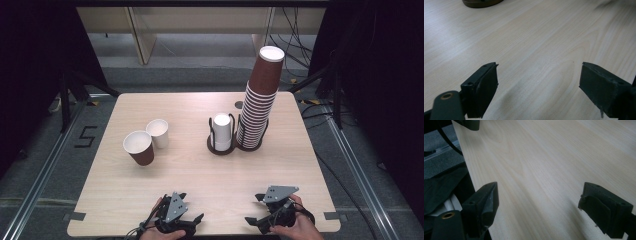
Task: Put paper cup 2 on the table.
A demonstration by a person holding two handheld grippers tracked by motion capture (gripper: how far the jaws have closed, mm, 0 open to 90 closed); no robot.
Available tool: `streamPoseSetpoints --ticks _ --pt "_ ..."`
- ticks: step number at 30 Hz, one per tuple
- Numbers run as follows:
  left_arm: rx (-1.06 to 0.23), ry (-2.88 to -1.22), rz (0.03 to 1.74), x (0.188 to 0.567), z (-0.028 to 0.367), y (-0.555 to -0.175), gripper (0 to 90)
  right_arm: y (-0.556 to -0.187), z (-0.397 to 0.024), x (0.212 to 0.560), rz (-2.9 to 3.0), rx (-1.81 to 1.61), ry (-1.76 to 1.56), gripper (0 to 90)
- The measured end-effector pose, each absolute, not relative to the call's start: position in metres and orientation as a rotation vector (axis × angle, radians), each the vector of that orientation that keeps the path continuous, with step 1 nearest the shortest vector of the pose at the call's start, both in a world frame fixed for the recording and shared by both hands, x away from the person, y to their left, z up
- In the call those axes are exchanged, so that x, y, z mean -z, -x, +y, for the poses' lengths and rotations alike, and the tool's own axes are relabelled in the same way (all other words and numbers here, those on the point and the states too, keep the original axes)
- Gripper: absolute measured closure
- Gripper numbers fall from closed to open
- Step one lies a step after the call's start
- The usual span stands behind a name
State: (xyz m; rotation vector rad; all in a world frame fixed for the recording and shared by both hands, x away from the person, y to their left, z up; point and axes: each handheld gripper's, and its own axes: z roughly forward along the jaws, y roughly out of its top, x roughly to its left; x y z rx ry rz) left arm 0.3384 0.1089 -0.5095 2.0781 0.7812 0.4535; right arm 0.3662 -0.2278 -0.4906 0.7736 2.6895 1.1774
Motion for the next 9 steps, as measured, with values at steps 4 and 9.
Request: streamPoseSetpoints --ticks 4,9 --pt "-0.462 -2.053 0.804 0.5099 0.1086 -0.3387 14.7 -0.3666 -0.2282 0.4907 2.678 -1.181 -0.777 15.9" --pt "-0.468 -2.071 0.803 0.5099 0.1109 -0.3406 14.7 -0.3677 -0.2296 0.4905 2.676 -1.174 -0.792 15.9"
